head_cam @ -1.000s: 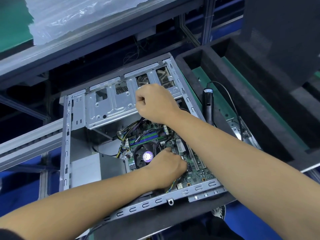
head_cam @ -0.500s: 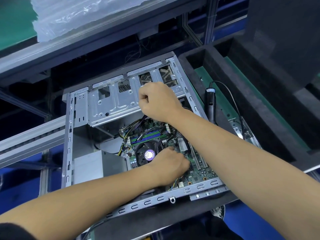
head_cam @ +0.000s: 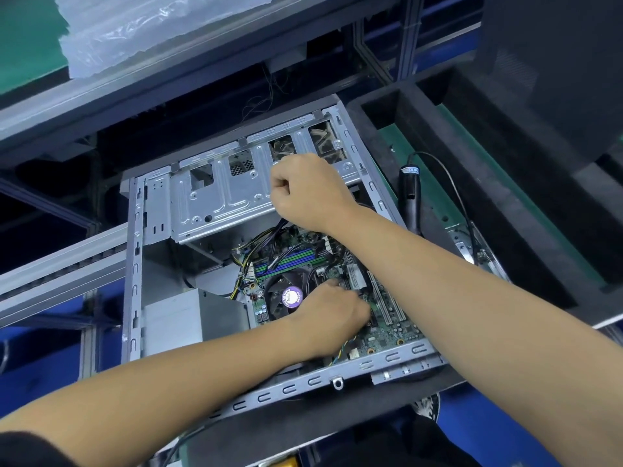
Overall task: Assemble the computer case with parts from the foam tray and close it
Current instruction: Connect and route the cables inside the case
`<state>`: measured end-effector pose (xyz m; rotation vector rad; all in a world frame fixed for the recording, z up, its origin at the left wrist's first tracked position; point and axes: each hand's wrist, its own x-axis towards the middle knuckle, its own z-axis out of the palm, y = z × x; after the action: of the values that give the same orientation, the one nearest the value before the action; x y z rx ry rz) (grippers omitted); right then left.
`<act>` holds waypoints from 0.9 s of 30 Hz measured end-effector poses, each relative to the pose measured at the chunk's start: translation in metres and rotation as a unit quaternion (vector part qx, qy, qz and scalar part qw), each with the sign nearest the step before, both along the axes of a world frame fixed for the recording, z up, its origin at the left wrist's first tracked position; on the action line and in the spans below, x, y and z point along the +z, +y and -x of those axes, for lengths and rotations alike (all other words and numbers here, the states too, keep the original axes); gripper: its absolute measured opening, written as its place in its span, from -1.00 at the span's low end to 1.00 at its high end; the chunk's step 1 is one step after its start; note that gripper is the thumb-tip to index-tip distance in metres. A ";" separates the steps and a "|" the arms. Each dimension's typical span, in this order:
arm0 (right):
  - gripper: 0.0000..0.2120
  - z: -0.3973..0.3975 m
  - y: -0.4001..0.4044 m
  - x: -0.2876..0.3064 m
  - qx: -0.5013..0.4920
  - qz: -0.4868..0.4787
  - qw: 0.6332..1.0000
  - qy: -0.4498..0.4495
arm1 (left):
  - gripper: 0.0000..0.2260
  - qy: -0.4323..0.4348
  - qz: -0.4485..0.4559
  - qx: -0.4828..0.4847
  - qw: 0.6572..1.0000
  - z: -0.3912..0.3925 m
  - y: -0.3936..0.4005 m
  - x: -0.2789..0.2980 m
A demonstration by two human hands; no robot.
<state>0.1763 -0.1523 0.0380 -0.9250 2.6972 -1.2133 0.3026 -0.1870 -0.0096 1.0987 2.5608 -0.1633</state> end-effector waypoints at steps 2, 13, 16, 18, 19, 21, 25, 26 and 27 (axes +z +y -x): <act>-0.69 -0.001 0.000 0.001 -0.001 0.000 1.000 -0.002 | -0.62 0.002 0.008 0.003 1.000 0.000 0.001 -0.003; -0.70 -0.001 0.000 0.001 -0.001 -0.012 1.000 -0.004 | -0.87 -0.021 0.077 -0.026 0.996 0.005 -0.002 0.000; -0.69 -0.001 0.000 0.002 -0.002 -0.008 1.000 -0.004 | -0.91 -0.024 0.083 -0.033 0.996 0.005 -0.003 0.003; -0.69 -0.001 0.000 0.003 -0.002 -0.009 1.000 -0.006 | -0.92 -0.028 0.080 -0.032 0.996 0.005 -0.004 0.005; -0.69 -0.002 0.000 0.003 -0.001 -0.010 1.000 -0.007 | -0.94 -0.033 0.077 -0.031 0.996 0.005 -0.004 0.006; -0.73 -0.002 0.001 0.003 0.001 -0.010 1.000 -0.006 | -0.92 -0.043 0.069 -0.029 0.996 0.006 -0.004 0.007; -0.82 -0.002 0.001 0.004 -0.001 -0.011 1.000 -0.001 | -0.83 -0.064 0.066 -0.019 0.996 0.008 -0.005 0.013; -0.82 -0.002 0.001 0.004 -0.002 -0.011 1.000 0.000 | -0.83 -0.071 0.066 -0.017 0.995 0.008 -0.005 0.014; -0.82 -0.002 0.001 0.003 -0.003 -0.010 1.000 0.001 | -0.84 -0.078 0.072 -0.016 0.994 0.009 -0.005 0.015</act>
<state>0.1786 -0.1514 0.0415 -0.9155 2.7111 -1.1847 0.2940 -0.1923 0.0050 1.0544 2.3562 -0.2549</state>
